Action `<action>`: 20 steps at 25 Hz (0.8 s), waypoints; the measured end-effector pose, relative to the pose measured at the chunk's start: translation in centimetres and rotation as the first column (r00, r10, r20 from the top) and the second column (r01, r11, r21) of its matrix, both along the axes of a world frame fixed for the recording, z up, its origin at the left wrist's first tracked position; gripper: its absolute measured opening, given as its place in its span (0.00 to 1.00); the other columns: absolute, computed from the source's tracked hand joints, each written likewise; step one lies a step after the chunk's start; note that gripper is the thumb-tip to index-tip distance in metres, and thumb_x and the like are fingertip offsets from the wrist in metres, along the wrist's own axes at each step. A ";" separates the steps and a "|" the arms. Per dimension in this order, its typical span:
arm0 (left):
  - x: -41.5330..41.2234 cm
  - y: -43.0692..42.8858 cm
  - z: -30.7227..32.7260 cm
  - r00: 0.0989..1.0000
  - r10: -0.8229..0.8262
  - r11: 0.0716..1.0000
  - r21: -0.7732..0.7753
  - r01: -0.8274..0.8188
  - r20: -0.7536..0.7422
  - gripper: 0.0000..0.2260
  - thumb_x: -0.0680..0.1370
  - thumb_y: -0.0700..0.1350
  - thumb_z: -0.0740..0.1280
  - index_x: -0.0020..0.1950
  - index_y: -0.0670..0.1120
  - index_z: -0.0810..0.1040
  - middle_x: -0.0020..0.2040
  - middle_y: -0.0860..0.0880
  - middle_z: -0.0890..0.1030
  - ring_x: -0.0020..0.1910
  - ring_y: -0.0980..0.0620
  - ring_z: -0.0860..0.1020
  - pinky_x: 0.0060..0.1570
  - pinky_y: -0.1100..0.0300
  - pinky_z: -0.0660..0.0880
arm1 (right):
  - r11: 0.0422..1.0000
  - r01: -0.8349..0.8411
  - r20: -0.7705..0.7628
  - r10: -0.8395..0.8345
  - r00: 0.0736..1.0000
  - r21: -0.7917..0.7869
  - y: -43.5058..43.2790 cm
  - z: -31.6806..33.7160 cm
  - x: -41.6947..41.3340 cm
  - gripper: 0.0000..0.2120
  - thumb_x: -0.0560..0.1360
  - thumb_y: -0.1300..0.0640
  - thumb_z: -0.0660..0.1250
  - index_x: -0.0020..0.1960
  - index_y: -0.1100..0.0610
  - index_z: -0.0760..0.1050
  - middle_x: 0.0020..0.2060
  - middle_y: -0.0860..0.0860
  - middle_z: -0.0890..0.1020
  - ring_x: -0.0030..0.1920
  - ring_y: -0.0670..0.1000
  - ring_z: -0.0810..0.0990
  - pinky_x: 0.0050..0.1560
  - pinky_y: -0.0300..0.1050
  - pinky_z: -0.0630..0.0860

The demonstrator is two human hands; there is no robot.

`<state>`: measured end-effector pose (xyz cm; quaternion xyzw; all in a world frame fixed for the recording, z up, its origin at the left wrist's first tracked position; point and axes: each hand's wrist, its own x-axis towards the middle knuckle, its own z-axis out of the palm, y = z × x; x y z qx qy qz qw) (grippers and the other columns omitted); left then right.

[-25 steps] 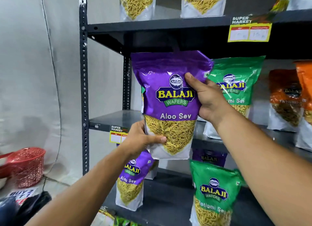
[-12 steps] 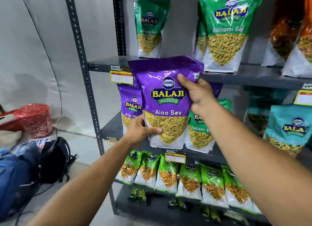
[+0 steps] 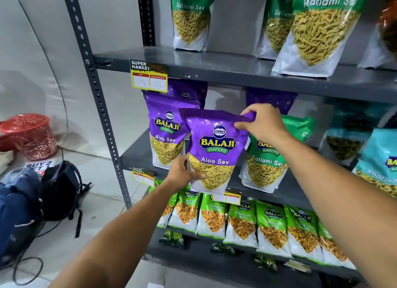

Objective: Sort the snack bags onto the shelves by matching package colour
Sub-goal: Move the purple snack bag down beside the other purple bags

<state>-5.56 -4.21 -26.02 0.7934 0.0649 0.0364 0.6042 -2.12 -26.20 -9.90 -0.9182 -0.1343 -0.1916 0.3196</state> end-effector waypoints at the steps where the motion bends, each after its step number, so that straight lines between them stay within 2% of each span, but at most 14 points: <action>1: 0.7 0.0 -0.4 0.999 0.033 0.998 0.050 -0.032 -0.022 0.34 0.62 0.41 0.81 0.64 0.36 0.72 0.62 0.31 0.77 0.59 0.33 0.78 0.51 0.51 0.79 | 0.990 -0.004 0.037 0.009 0.999 -0.139 0.2 0.1 0.4 0.13 0.65 0.50 0.77 0.46 0.53 0.83 0.37 0.52 0.82 0.44 0.57 0.80 0.48 0.47 0.74; 3: 2.3 0.0 -1.1 0.997 0.057 0.993 0.108 -0.051 -0.052 0.38 0.65 0.41 0.80 0.69 0.33 0.66 0.67 0.30 0.72 0.63 0.33 0.75 0.43 0.61 0.79 | 0.949 -0.003 0.080 0.029 0.996 -0.317 0.8 -0.1 1.6 0.10 0.68 0.49 0.73 0.47 0.52 0.82 0.41 0.55 0.85 0.45 0.60 0.81 0.46 0.49 0.75; 6: 4.9 0.2 -2.4 0.997 0.031 0.995 0.097 -0.024 -0.077 0.39 0.65 0.43 0.80 0.70 0.37 0.65 0.65 0.32 0.75 0.51 0.41 0.81 0.34 0.64 0.79 | 0.858 0.068 0.155 0.013 0.988 -0.510 1.2 -0.7 3.9 0.11 0.71 0.46 0.69 0.48 0.52 0.80 0.43 0.57 0.85 0.48 0.61 0.81 0.44 0.49 0.73; 7: 5.5 0.2 -2.5 0.997 0.026 0.995 0.096 -0.019 -0.072 0.38 0.65 0.44 0.80 0.70 0.39 0.67 0.65 0.35 0.76 0.51 0.43 0.81 0.35 0.65 0.78 | 0.820 0.107 0.194 0.005 0.981 -0.562 1.4 -0.7 4.6 0.12 0.71 0.45 0.68 0.48 0.53 0.80 0.44 0.58 0.84 0.49 0.61 0.80 0.47 0.49 0.73; 9: 7.0 0.3 -2.8 0.998 0.026 0.996 0.089 -0.020 -0.062 0.33 0.63 0.47 0.80 0.65 0.44 0.72 0.62 0.40 0.80 0.55 0.41 0.81 0.46 0.55 0.81 | 0.755 0.176 0.271 0.003 0.962 -0.631 1.8 -0.4 5.9 0.13 0.72 0.45 0.67 0.49 0.54 0.80 0.44 0.59 0.84 0.51 0.60 0.80 0.56 0.51 0.71; 11: 8.4 0.5 -3.0 0.999 0.018 0.998 0.063 -0.015 -0.046 0.28 0.63 0.46 0.81 0.59 0.48 0.74 0.57 0.45 0.83 0.54 0.42 0.82 0.54 0.45 0.80 | 0.721 0.205 0.305 0.010 0.952 -0.662 2.2 -0.1 7.0 0.13 0.72 0.46 0.67 0.49 0.54 0.80 0.47 0.58 0.84 0.54 0.60 0.78 0.59 0.52 0.69; 13: 9.5 0.5 -3.3 0.999 0.006 0.999 0.053 -0.004 -0.046 0.25 0.65 0.45 0.80 0.57 0.49 0.73 0.55 0.47 0.83 0.53 0.45 0.82 0.55 0.46 0.80 | 0.712 0.178 0.257 0.003 0.966 -0.679 2.5 0.0 7.6 0.14 0.73 0.47 0.66 0.52 0.54 0.79 0.51 0.56 0.83 0.56 0.60 0.77 0.59 0.53 0.70; 15: 8.9 -0.3 -3.6 0.998 0.067 0.997 0.048 -0.066 -0.001 0.26 0.67 0.42 0.79 0.60 0.46 0.72 0.56 0.47 0.81 0.55 0.46 0.80 0.56 0.53 0.77 | 0.763 0.111 0.172 0.000 0.985 -0.637 2.3 0.0 8.1 0.17 0.72 0.45 0.66 0.57 0.53 0.76 0.56 0.56 0.81 0.58 0.61 0.77 0.57 0.54 0.73; 18: 4.1 -3.0 -5.1 0.946 0.282 0.948 0.104 -0.300 0.158 0.22 0.69 0.41 0.77 0.59 0.43 0.72 0.51 0.52 0.74 0.53 0.48 0.75 0.47 0.69 0.69 | 0.829 0.058 0.051 -0.036 0.998 -0.556 0.8 0.6 8.2 0.32 0.69 0.37 0.66 0.70 0.47 0.66 0.64 0.56 0.78 0.63 0.61 0.76 0.57 0.55 0.74; 19: 2.4 -4.0 -6.1 0.943 0.241 0.946 0.162 -0.281 0.227 0.22 0.69 0.42 0.77 0.59 0.43 0.72 0.52 0.51 0.73 0.53 0.48 0.75 0.49 0.72 0.68 | 0.841 0.062 0.050 -0.041 0.998 -0.537 -0.2 0.8 8.3 0.35 0.68 0.35 0.65 0.71 0.47 0.65 0.65 0.56 0.78 0.64 0.61 0.75 0.59 0.55 0.74; 20: 1.1 -5.0 -6.9 0.955 0.134 0.955 0.223 -0.196 0.264 0.25 0.69 0.43 0.77 0.61 0.43 0.71 0.55 0.51 0.73 0.56 0.48 0.75 0.54 0.75 0.66 | 0.862 0.067 0.069 -0.037 0.997 -0.502 -1.5 1.0 8.2 0.36 0.68 0.33 0.65 0.71 0.48 0.65 0.65 0.56 0.78 0.64 0.61 0.75 0.61 0.54 0.73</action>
